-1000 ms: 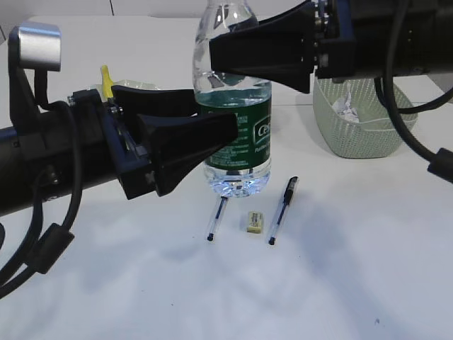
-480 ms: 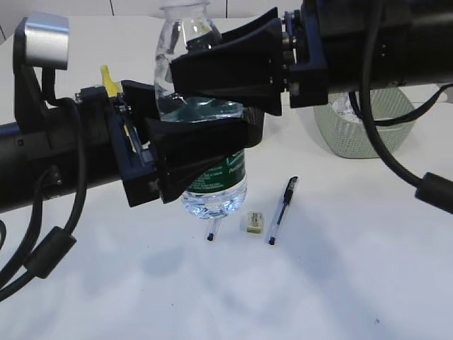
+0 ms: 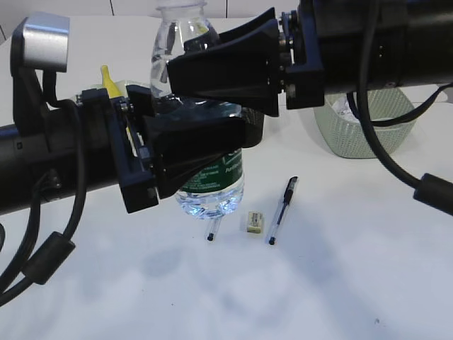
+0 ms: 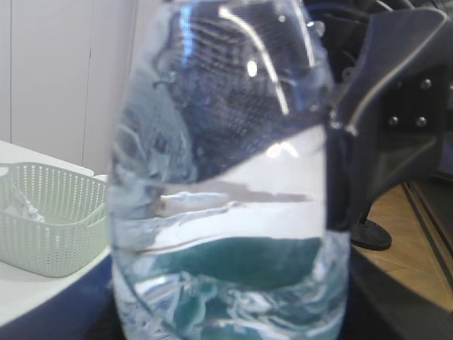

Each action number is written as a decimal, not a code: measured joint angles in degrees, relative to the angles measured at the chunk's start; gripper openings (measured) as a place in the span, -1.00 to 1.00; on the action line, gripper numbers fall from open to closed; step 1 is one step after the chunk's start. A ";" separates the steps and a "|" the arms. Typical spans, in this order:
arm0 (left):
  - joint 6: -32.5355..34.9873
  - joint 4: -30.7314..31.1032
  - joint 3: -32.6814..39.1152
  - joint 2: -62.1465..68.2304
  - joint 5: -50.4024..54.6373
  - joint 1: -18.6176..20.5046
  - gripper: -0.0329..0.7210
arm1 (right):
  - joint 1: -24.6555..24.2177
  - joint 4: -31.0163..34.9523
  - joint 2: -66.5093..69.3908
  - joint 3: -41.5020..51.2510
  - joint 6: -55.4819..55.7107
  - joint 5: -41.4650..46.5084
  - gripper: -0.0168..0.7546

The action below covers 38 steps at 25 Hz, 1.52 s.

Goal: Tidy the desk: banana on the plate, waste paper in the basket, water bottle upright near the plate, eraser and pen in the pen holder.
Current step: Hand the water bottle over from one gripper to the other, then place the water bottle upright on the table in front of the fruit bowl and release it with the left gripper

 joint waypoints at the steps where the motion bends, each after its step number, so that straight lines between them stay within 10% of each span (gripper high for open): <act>1: 0.02 0.00 0.00 0.00 0.00 0.00 0.26 | 0.00 0.00 0.00 0.00 0.00 -0.18 0.03; 23: 11.15 -12.72 0.11 0.80 5.87 0.19 0.19 | 0.37 -3.95 0.00 -0.33 2.57 -11.32 0.35; 33: 11.23 -14.86 0.11 0.80 6.51 8.38 0.19 | 0.37 -5.98 0.00 -0.33 7.26 -19.84 0.35; 38: 11.23 -14.86 0.11 0.80 6.78 12.87 0.19 | 0.37 -20.65 0.00 -0.33 20.81 -23.85 0.35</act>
